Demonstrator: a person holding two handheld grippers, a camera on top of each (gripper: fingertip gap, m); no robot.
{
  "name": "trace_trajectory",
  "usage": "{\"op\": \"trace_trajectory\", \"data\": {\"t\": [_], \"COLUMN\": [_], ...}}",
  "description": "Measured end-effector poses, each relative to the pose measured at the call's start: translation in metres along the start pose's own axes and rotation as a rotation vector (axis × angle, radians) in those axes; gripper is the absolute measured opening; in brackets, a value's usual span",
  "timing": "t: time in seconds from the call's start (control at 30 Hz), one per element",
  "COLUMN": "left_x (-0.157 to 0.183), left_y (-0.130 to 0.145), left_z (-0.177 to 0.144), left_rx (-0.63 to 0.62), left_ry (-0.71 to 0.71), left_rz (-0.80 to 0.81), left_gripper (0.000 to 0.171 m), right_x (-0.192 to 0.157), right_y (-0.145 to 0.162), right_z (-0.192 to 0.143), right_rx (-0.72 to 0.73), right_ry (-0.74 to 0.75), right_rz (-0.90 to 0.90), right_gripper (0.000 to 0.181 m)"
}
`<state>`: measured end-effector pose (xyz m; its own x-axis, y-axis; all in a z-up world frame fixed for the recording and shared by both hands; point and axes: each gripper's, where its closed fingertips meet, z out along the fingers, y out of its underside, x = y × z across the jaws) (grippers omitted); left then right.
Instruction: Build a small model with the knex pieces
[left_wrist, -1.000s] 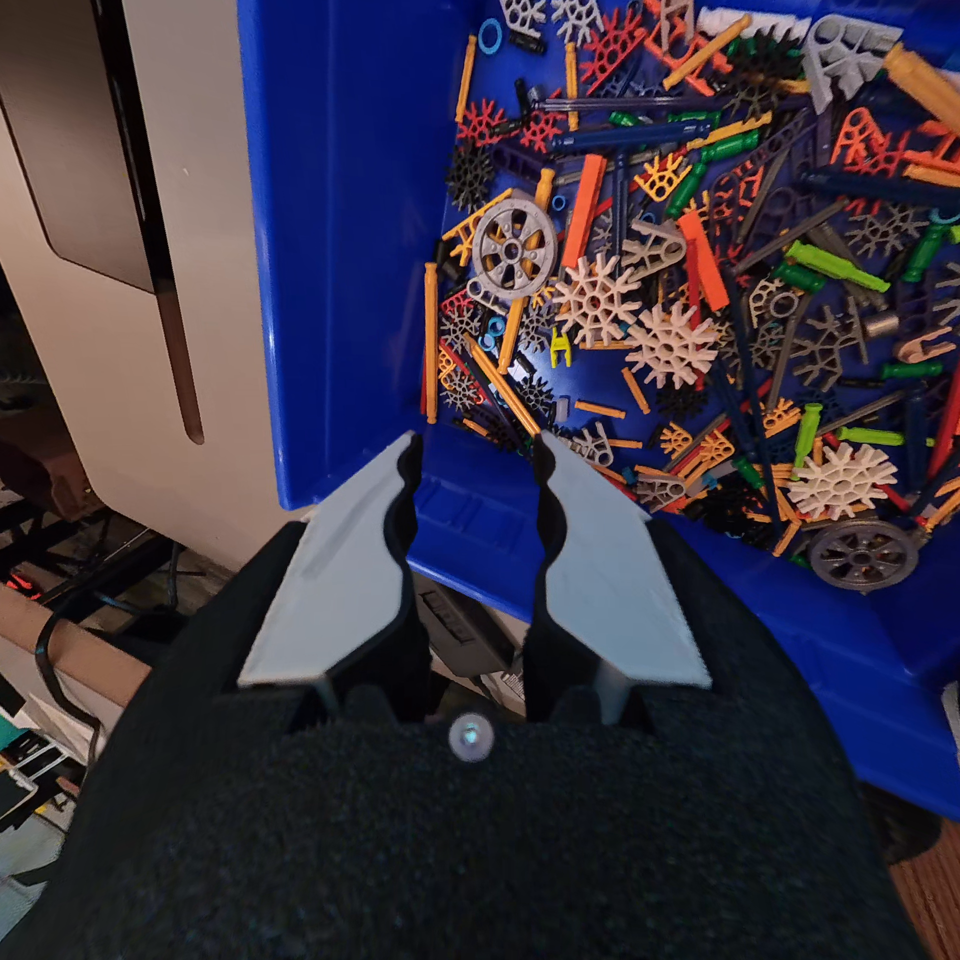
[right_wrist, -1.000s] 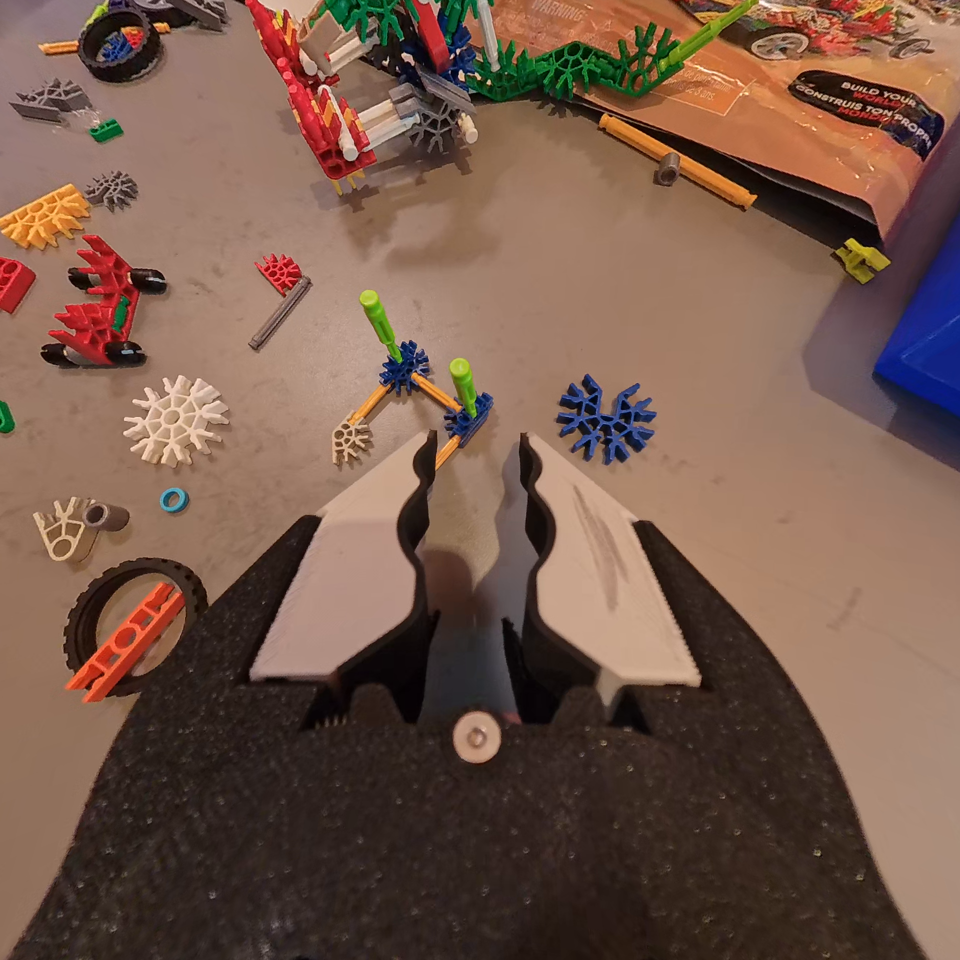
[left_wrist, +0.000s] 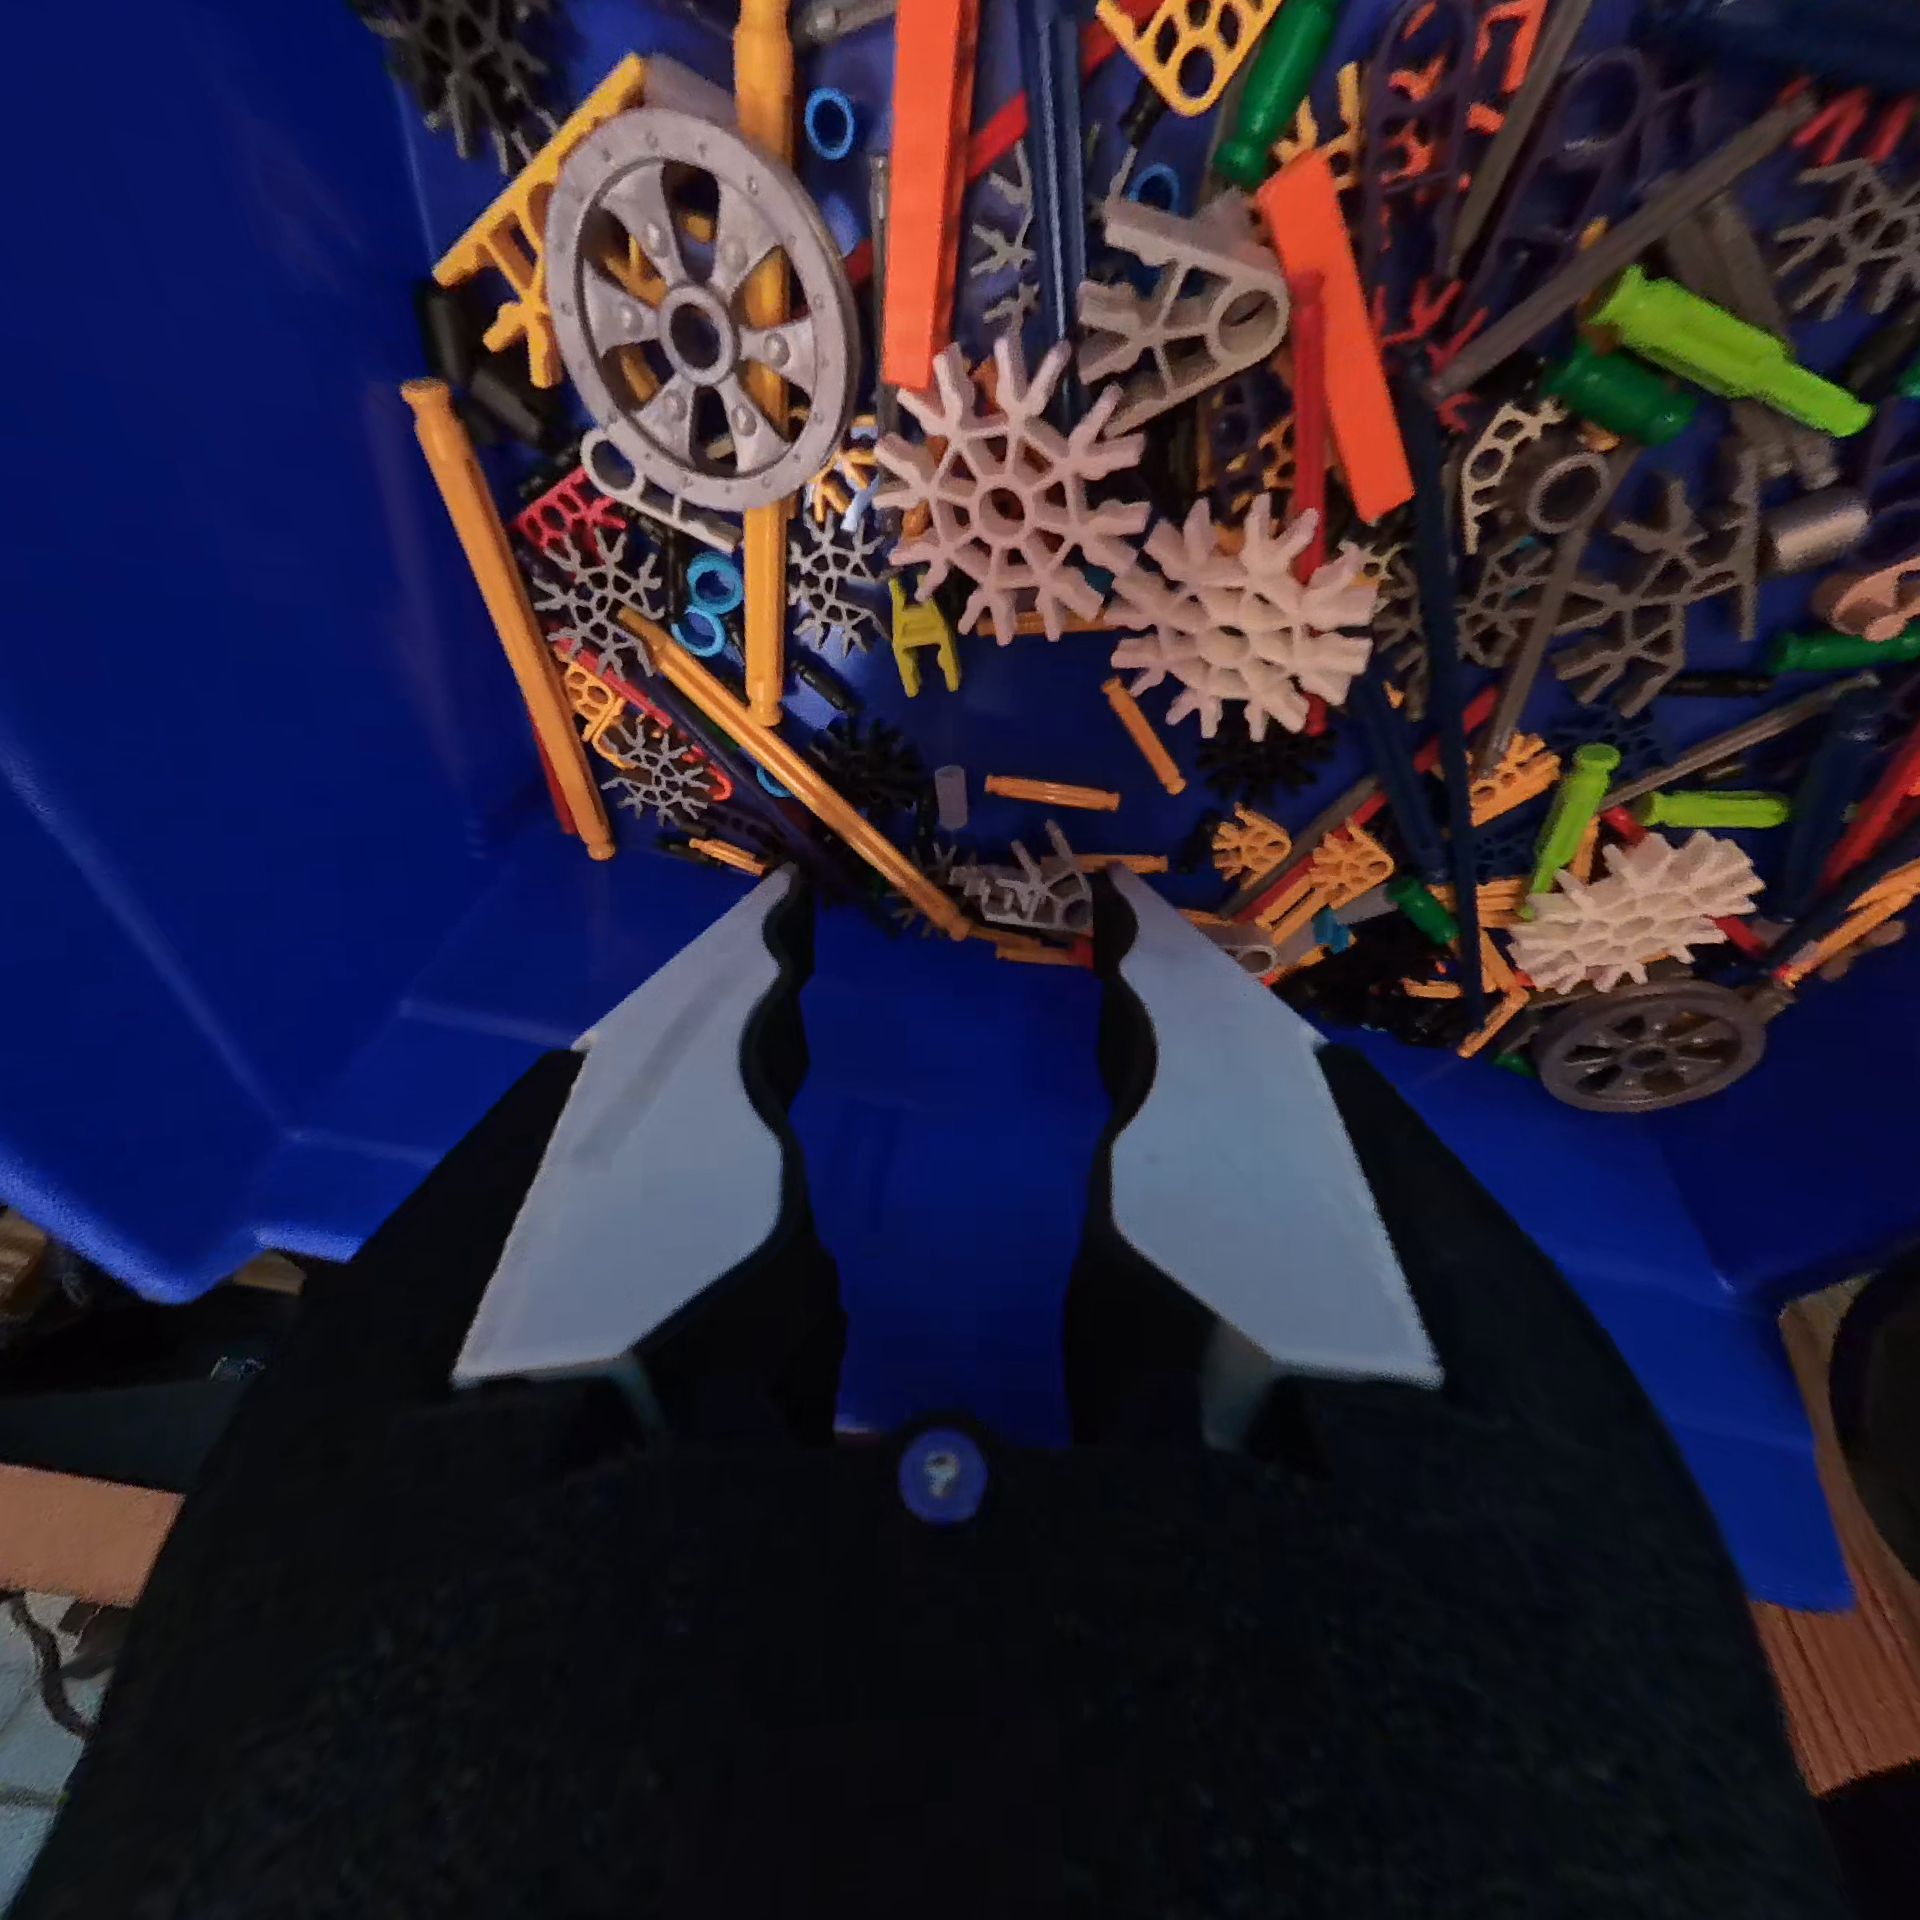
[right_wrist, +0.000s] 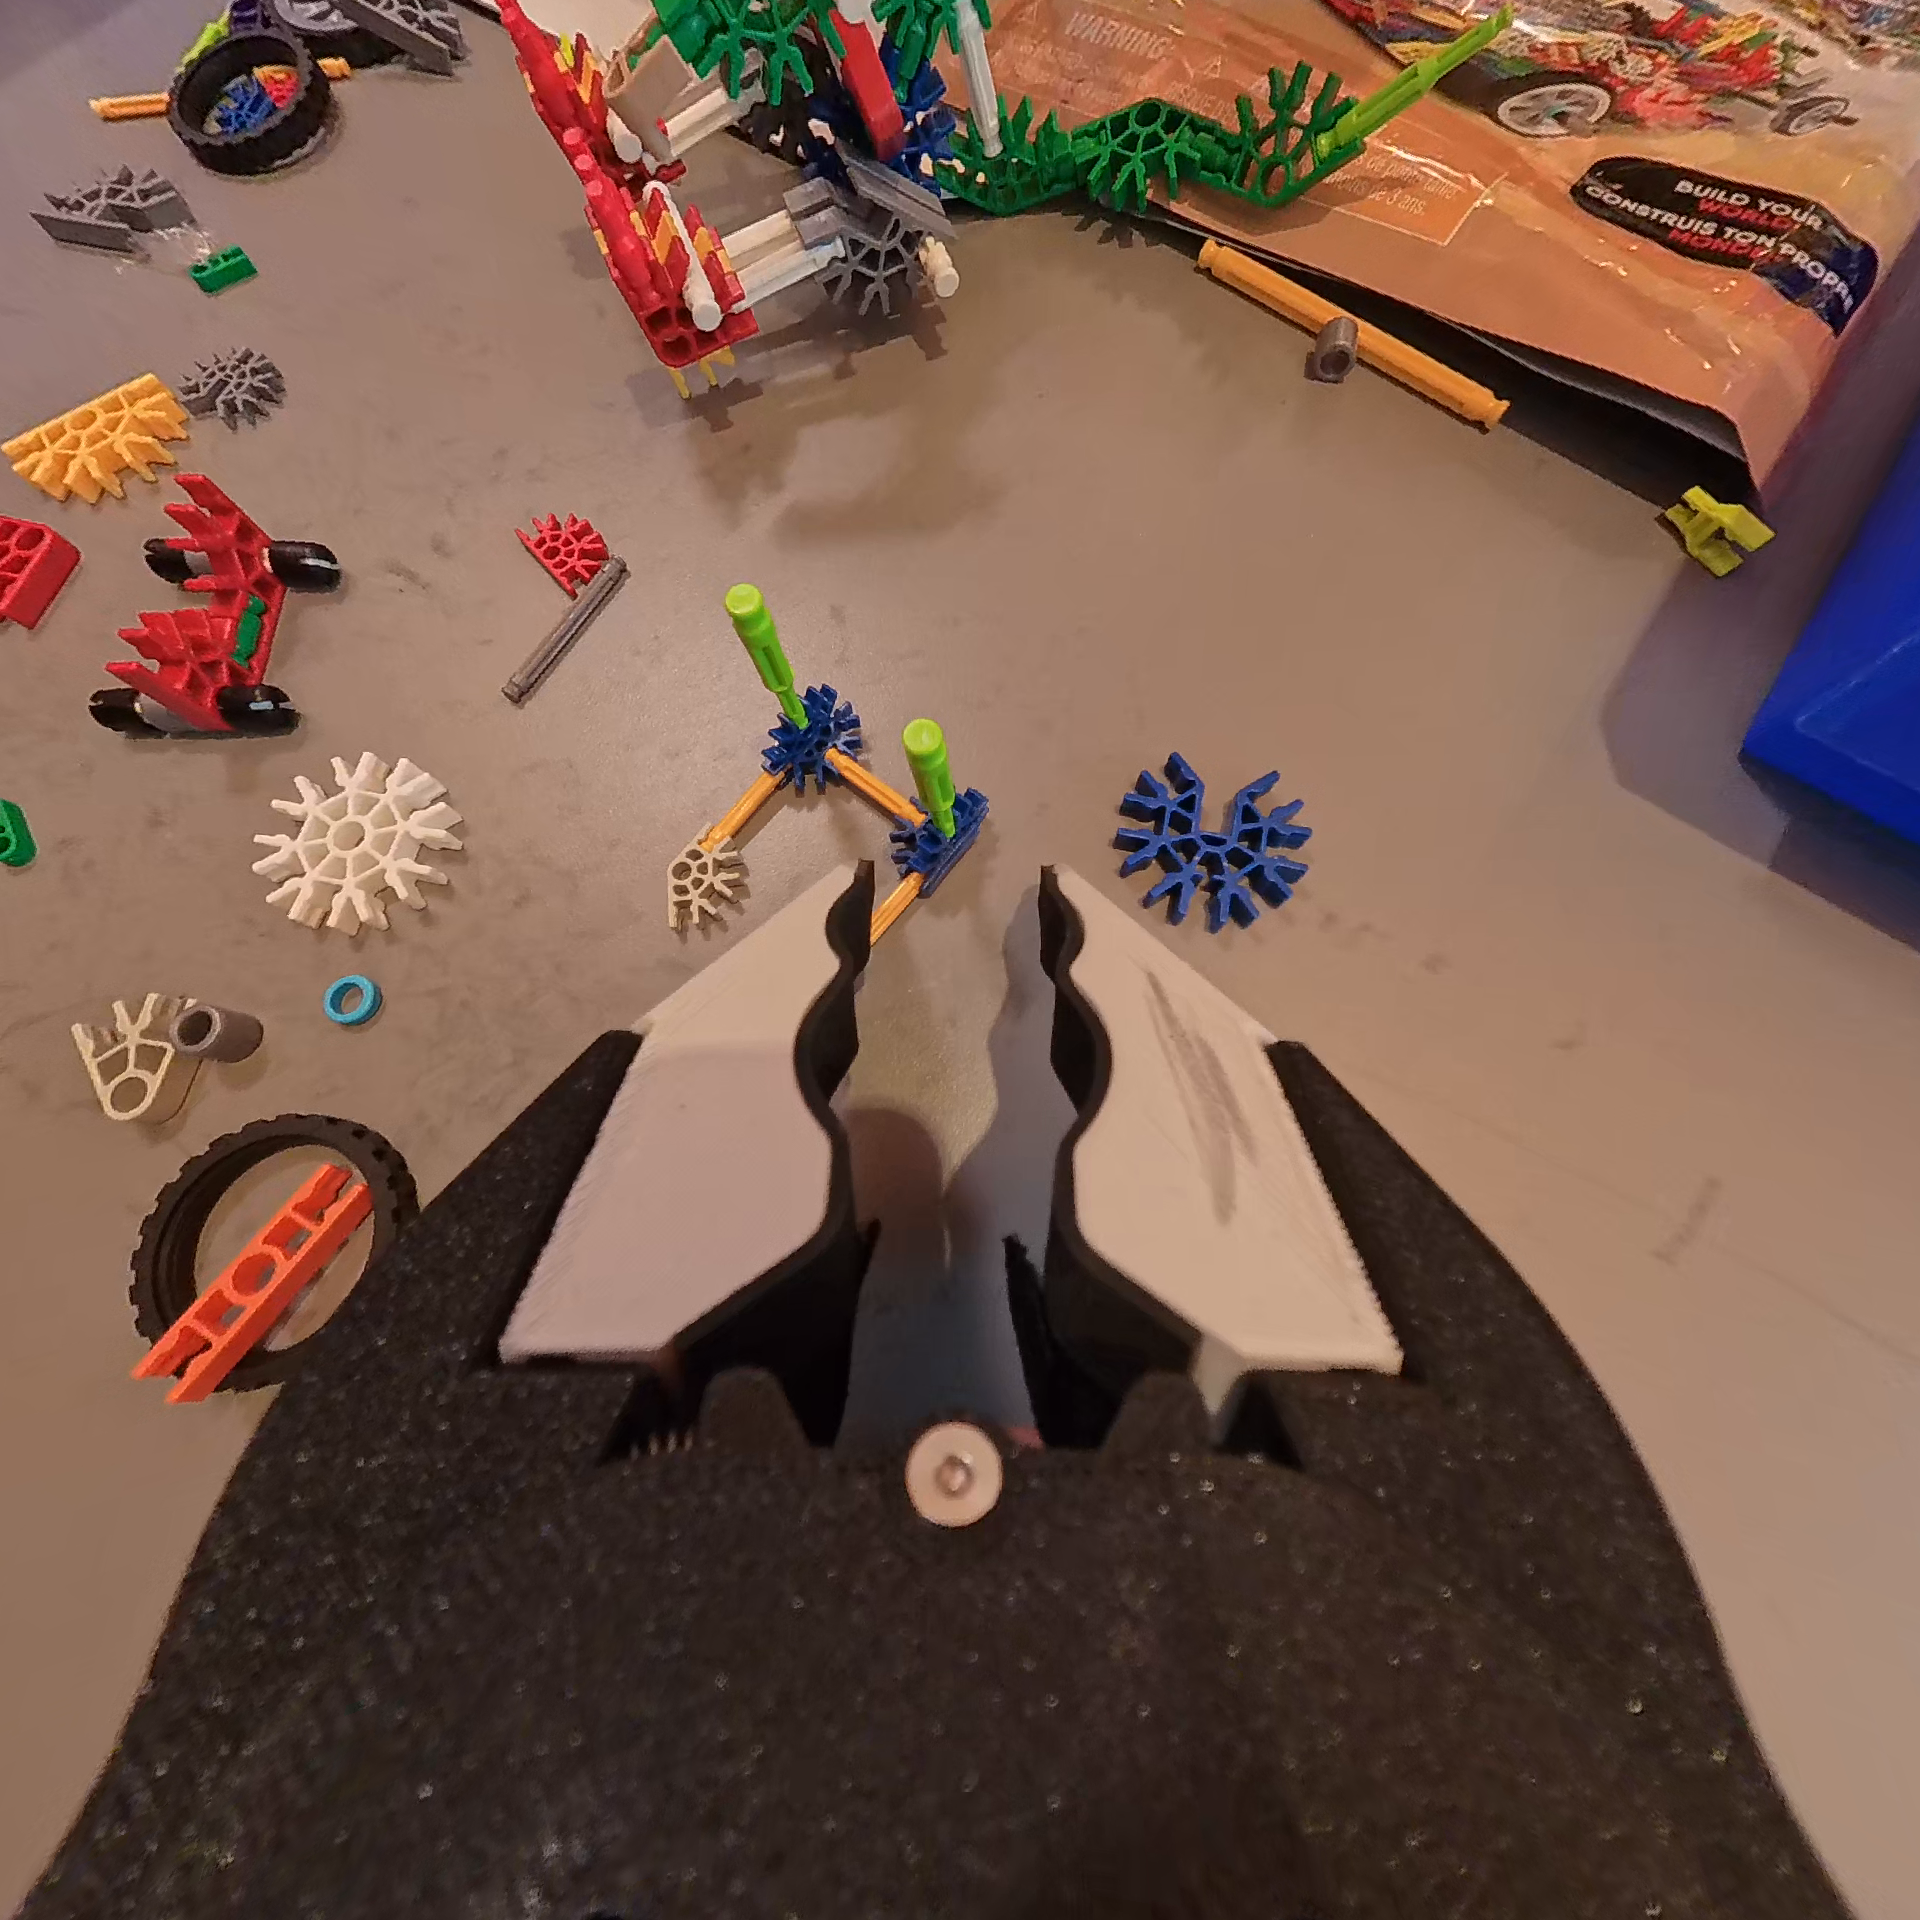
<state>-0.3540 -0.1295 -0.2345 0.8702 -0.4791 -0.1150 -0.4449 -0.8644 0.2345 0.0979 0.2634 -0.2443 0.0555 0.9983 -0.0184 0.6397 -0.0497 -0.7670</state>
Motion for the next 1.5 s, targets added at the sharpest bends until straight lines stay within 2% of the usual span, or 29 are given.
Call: {"op": "trace_trajectory", "data": {"t": [0.17, 0.33, 0.43, 0.6, 0.8, 1.27, 1.5], "left_x": [0.01, 0.024, 0.018, -0.006, -0.003, 0.03, 0.052], "left_y": [-0.004, -0.025, -0.03, -0.015, 0.004, 0.017, 0.02], "left_z": [0.014, 0.003, -0.012, -0.039, -0.055, -0.045, -0.036], "left_rx": [-0.043, 0.071, 0.155, 0.233, 0.231, 0.168, 0.139], "left_ry": [0.076, 0.132, 0.114, 0.02, -0.028, 0.005, 0.063], "left_rz": [-0.005, 0.052, 0.021, -0.059, -0.066, -0.03, -0.004], "left_gripper": [0.05, 0.028, 0.029, 0.038, 0.041, 0.045, 0.056], "right_x": [0.0, 0.0, -0.001, -0.001, -0.001, -0.001, -0.001], "right_y": [-0.001, -0.002, -0.002, -0.002, -0.002, -0.002, -0.002], "right_z": [-0.001, -0.001, -0.002, -0.002, -0.002, -0.002, -0.002], "right_rx": [0.006, 0.014, 0.018, 0.021, 0.023, 0.02, 0.02], "right_ry": [-0.002, -0.003, -0.003, -0.007, -0.004, 0.002, 0.0], "right_rz": [-0.001, -0.001, -0.003, -0.006, -0.008, -0.015, -0.015], "right_gripper": [0.032, 0.032, 0.032, 0.032, 0.032, 0.032, 0.032]}}
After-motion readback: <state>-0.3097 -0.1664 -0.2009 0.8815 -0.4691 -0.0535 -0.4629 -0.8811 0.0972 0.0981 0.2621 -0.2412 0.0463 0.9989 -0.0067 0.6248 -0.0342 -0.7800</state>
